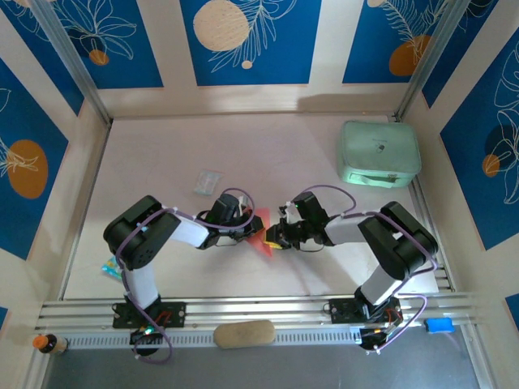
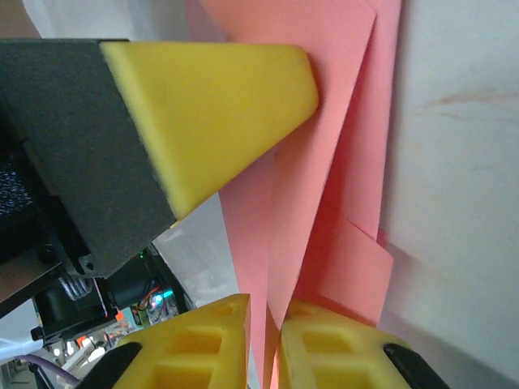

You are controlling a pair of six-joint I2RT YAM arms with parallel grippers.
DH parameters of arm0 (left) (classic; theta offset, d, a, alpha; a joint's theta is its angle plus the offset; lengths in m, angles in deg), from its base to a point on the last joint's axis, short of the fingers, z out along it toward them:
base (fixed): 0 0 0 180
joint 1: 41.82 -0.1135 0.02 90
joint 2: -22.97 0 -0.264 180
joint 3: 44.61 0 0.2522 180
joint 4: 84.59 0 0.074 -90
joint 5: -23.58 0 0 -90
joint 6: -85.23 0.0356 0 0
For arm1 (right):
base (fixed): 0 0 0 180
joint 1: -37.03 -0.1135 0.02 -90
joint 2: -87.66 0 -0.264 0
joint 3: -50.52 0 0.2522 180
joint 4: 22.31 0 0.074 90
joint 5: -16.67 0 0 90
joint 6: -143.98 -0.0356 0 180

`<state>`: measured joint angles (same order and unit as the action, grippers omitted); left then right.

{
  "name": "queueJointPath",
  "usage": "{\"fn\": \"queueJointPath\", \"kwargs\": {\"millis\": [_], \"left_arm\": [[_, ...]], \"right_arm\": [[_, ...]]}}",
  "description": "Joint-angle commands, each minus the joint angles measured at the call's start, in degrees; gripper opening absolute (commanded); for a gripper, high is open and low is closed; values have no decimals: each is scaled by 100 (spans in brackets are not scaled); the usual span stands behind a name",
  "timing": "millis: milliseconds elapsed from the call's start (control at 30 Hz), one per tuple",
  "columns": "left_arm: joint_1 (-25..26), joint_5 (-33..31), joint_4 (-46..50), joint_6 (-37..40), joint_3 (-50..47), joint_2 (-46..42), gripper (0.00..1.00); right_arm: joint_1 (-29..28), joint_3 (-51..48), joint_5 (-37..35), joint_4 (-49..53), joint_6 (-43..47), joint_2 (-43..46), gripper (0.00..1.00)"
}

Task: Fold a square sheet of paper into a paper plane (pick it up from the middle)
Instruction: Fourth fold the wing at the center of the table.

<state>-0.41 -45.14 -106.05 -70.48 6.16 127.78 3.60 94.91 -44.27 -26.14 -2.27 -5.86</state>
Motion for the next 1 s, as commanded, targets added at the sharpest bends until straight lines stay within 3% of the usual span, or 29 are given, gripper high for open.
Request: {"fn": "queueJointPath", "kwargs": {"millis": [0, 267, 967], "left_arm": [[34, -231, 464, 30, -173, 74, 2], [33, -265, 442, 28, -195, -23, 2], [34, -82, -306, 72, -320, -318, 9]], "right_arm": [[-31, -35, 199, -158, -69, -164, 16], [-58, 6, 139, -48, -51, -279, 18], [3, -282, 571, -1143, -383, -782, 3]]}}
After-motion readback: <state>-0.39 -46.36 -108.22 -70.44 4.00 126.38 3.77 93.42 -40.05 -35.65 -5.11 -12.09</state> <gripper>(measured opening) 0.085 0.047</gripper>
